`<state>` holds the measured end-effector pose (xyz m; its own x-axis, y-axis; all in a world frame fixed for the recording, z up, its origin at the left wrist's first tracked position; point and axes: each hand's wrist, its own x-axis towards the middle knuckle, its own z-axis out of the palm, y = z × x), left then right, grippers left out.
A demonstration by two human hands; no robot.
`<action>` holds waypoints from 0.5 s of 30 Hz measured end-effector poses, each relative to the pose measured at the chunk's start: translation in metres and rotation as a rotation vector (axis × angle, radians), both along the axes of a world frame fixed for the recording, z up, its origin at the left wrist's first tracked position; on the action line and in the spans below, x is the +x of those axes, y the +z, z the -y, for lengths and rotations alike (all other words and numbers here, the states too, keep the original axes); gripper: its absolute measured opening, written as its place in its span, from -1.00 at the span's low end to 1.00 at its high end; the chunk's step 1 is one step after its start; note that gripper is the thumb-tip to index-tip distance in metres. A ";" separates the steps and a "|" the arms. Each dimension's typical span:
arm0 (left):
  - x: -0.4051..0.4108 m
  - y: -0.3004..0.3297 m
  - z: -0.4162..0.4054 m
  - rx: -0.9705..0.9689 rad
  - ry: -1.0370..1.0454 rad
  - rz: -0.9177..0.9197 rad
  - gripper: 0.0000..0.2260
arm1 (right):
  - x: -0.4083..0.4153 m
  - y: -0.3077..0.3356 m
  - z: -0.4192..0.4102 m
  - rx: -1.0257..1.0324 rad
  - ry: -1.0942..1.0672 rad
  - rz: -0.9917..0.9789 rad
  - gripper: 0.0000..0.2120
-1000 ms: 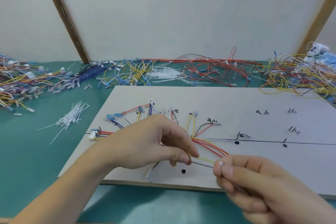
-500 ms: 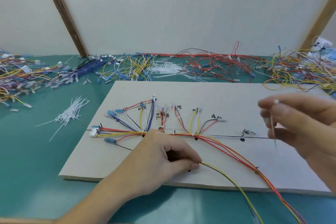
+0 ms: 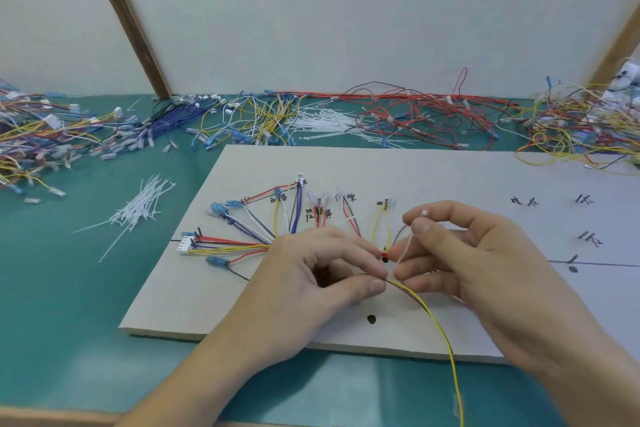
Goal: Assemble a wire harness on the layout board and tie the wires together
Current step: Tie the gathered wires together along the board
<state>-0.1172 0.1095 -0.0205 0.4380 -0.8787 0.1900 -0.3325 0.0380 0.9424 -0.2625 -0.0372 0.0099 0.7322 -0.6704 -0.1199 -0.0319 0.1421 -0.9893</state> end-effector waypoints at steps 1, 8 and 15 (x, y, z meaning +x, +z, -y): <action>0.000 -0.001 0.000 0.016 -0.003 -0.008 -0.93 | 0.000 0.000 -0.002 0.034 -0.007 0.022 -0.88; -0.001 0.000 -0.002 0.019 -0.012 -0.040 -0.93 | -0.002 -0.006 -0.006 -0.050 -0.007 0.137 -0.84; 0.000 -0.001 -0.002 0.038 -0.022 -0.047 -0.95 | -0.003 -0.011 -0.004 0.002 0.032 0.216 -0.78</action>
<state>-0.1177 0.1111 -0.0217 0.4264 -0.8943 0.1358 -0.2873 0.0085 0.9578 -0.2655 -0.0336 -0.0010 0.7620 -0.6463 0.0408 0.1767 0.1468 -0.9733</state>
